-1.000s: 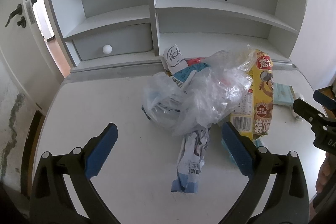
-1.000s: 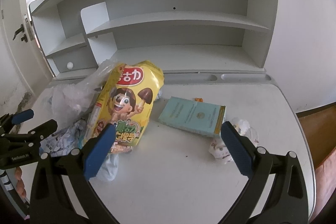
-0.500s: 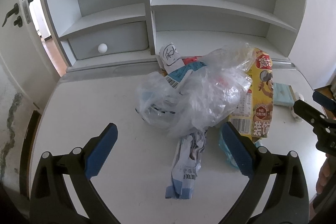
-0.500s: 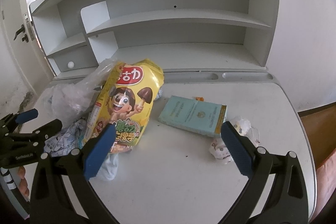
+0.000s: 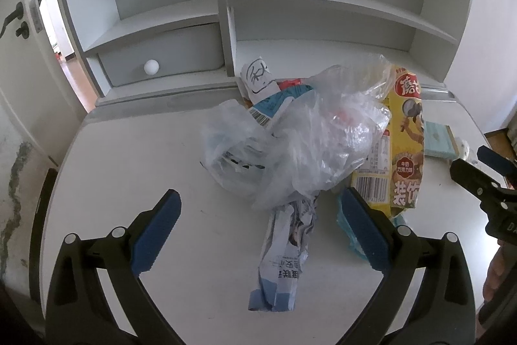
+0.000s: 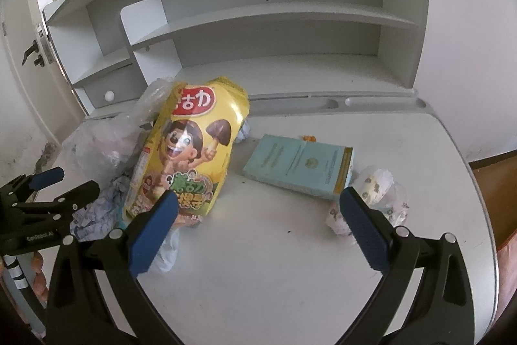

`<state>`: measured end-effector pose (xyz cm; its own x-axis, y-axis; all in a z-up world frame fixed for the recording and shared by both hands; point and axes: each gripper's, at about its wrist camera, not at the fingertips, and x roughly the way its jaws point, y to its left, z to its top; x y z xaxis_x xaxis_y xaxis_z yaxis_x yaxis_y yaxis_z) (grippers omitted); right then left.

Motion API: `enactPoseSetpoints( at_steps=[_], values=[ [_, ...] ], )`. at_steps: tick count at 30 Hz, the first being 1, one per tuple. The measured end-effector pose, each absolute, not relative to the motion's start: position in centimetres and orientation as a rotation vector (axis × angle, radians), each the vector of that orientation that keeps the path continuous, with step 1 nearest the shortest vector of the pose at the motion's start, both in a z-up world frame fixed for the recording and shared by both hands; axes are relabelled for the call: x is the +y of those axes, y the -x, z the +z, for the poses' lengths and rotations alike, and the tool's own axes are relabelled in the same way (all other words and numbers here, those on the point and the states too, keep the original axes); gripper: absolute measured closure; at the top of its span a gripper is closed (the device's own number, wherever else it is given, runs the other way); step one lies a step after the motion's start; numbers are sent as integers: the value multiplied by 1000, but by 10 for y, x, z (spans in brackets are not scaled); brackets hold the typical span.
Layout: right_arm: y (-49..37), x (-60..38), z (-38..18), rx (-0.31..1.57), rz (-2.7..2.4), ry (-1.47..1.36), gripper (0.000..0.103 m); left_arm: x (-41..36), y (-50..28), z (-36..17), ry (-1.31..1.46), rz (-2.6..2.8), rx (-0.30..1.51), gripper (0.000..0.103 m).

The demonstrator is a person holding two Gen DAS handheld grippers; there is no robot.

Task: Collect trash
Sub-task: 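Move both grippers toward the clear plastic bag and yellow snack bag, then grasp the clear plastic bag with left gripper while right grasps yellow snack bag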

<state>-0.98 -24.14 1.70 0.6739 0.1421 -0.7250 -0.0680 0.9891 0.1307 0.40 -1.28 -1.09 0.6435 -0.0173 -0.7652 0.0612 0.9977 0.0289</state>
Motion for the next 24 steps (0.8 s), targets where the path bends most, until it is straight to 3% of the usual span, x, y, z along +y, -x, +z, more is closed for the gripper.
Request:
enactPoseSetpoints(
  at_steps=[24],
  values=[
    [-58,-215,3,963,237,-284,6,-34,-45,-10,-143,-133,814,6]
  ],
)
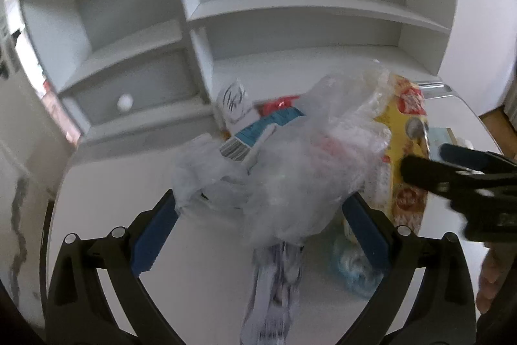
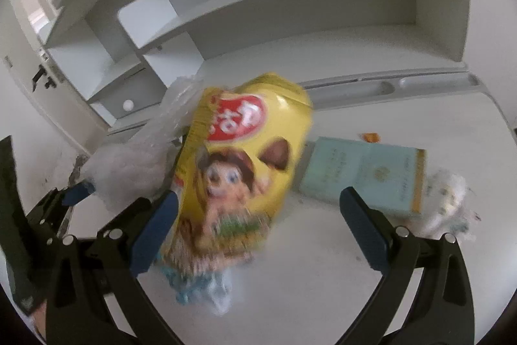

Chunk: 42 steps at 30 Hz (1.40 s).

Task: Collect trash
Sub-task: 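Grasp the clear plastic bag with left gripper while right grasps yellow snack bag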

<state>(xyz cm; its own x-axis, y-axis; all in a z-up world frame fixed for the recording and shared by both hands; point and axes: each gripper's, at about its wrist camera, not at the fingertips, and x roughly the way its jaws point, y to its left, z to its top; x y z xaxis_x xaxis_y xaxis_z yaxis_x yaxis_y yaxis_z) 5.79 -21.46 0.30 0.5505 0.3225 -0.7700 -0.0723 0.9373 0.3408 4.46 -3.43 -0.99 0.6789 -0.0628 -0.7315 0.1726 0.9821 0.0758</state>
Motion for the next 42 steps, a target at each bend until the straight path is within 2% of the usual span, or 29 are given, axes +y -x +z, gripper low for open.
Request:
enactPoseSetpoints(
  at_steps=[3,4,5,7,8,11,16,18,28,33,42],
  values=[
    [-72,-213,-5,987,270,-336,6,-28,-51,-9,-95,-200,801,9],
    [-73,-213,-7,986,284,-358,13,-26,-51,-8,-75,-220,798,19],
    [-73,-215,-8,982,311,-383,25,-23,-50,-7,-54,-247,793,32],
    [-70,-217,-8,974,329,-409,30,-17,-47,-5,-21,-285,786,45],
    [-68,-219,-7,963,341,-427,35,-13,-45,-3,-2,-298,782,51],
    [-61,-225,1,930,353,-467,40,-5,-42,3,19,-310,771,61],
    [-52,-233,20,872,345,-472,42,-7,-33,16,-2,-294,729,61],
    [-44,-240,29,845,343,-470,48,-5,-28,21,3,-280,715,61],
    [-23,-275,41,789,293,-472,48,24,-8,45,71,-214,662,62],
    [-19,-291,53,750,268,-487,48,31,-3,62,77,-166,628,67],
    [-4,-307,51,754,255,-479,49,-9,-4,59,57,-251,658,80]
  ],
)
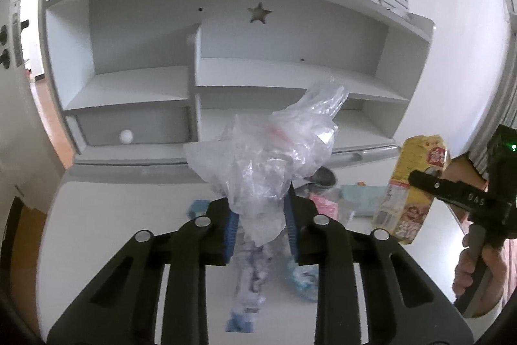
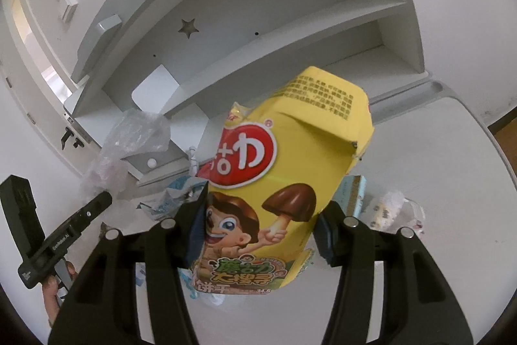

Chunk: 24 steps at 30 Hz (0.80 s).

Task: Collect trash
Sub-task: 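Grasp the clear plastic bag with left gripper while right grasps yellow snack bag, then carry both held bags over the black trash bin and open both grippers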

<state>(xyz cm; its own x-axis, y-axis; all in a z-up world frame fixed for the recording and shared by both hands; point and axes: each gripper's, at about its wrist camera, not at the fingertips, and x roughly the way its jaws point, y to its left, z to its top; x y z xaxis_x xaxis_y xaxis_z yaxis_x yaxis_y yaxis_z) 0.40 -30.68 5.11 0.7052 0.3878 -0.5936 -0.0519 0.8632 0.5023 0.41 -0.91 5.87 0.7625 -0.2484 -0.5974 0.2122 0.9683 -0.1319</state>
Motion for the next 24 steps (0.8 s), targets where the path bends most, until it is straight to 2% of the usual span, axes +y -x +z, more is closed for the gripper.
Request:
enactPoseSetpoints(
  at_steps=[7,16,20,24],
  values=[
    [15,-340,82,664,239,-479,49,-37,7,97,24,-298,572,83],
    [69,-411,122,559,171,-479,49,-119,35,148,-29,-506,478,84],
    [121,-466,128,527,63,-482,49,-178,48,147,-66,-653,496,84],
    [199,-534,120,536,-133,-485,49,-268,77,115,-132,-884,581,84]
  ],
)
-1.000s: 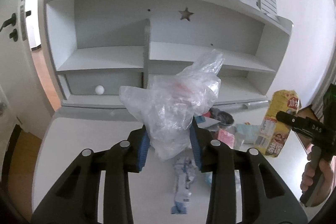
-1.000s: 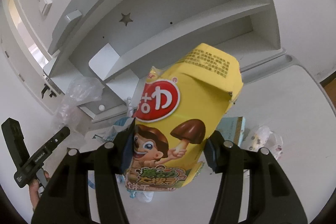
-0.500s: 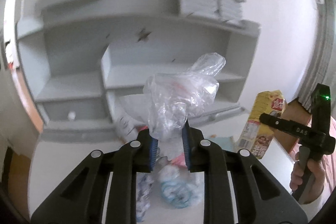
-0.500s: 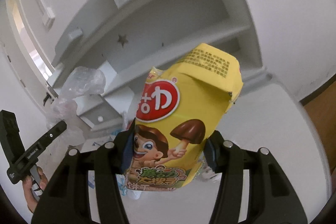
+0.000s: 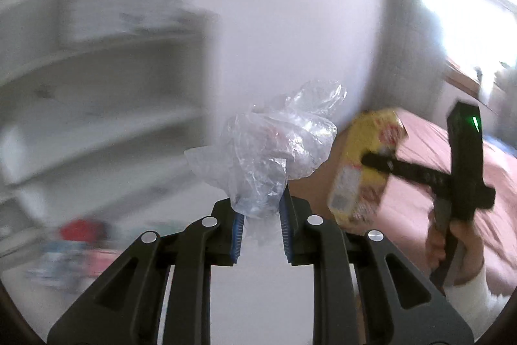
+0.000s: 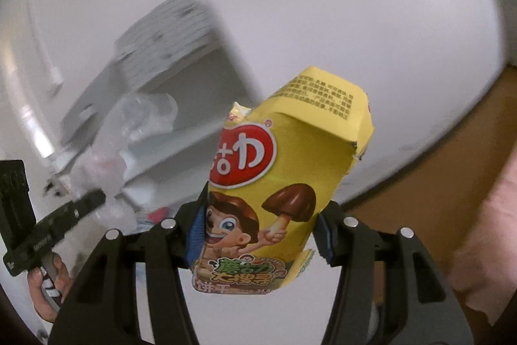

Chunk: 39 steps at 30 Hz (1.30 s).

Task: Collect trash
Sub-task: 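Carry both held bags over the black trash bin and open both grippers, then swing both grippers back toward the desk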

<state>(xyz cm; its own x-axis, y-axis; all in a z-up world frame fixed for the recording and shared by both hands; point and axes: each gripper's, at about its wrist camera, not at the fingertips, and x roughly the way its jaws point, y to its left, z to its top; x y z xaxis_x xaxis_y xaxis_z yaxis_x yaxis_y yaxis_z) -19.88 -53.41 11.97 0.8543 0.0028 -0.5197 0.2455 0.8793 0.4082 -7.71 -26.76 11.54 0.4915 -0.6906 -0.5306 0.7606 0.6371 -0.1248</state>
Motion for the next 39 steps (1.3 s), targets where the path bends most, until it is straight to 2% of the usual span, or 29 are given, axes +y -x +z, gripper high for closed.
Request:
enactPoseSetpoints(
  at_steps=[5,11,17,19,21,24,28,30,31,32,34,37,39],
  values=[
    [296,-612,73,647,-386,-539,49,-385,142,52,-246,-1192,726,84],
    [368,-666,-41,823,-500,-751,49,-464,189,-38,-324,-1345,921,84],
    [365,-690,-191,1036,-494,-976,49,-526,209,-182,-541,-1261,1139,84],
    [356,-693,-239,1108,-480,-1051,49,-545,197,-242,-609,-1178,1256,84],
    [345,-692,-284,1178,-469,-1111,49,-543,183,-280,-658,-1118,1322,84],
    [330,-691,-330,1244,-465,-1192,49,-550,165,-325,-670,-1033,1431,84],
    [320,-696,-369,1281,-466,-1256,48,-553,151,-350,-680,-995,1486,84],
    [313,-701,-379,1276,-454,-1285,44,-562,148,-360,-737,-963,1472,72],
    [318,-703,-383,1285,-450,-1292,35,-561,146,-364,-750,-953,1470,43],
    [317,-705,-385,1291,-434,-1318,21,-561,145,-364,-741,-943,1464,14],
    [318,-708,-379,1258,-428,-1343,11,-564,148,-353,-698,-937,1413,11],
    [333,-719,-352,1199,-470,-1313,11,-569,156,-339,-675,-1007,1391,11],
    [359,-732,-307,1106,-573,-1215,11,-574,174,-313,-675,-1079,1313,11]
  ],
)
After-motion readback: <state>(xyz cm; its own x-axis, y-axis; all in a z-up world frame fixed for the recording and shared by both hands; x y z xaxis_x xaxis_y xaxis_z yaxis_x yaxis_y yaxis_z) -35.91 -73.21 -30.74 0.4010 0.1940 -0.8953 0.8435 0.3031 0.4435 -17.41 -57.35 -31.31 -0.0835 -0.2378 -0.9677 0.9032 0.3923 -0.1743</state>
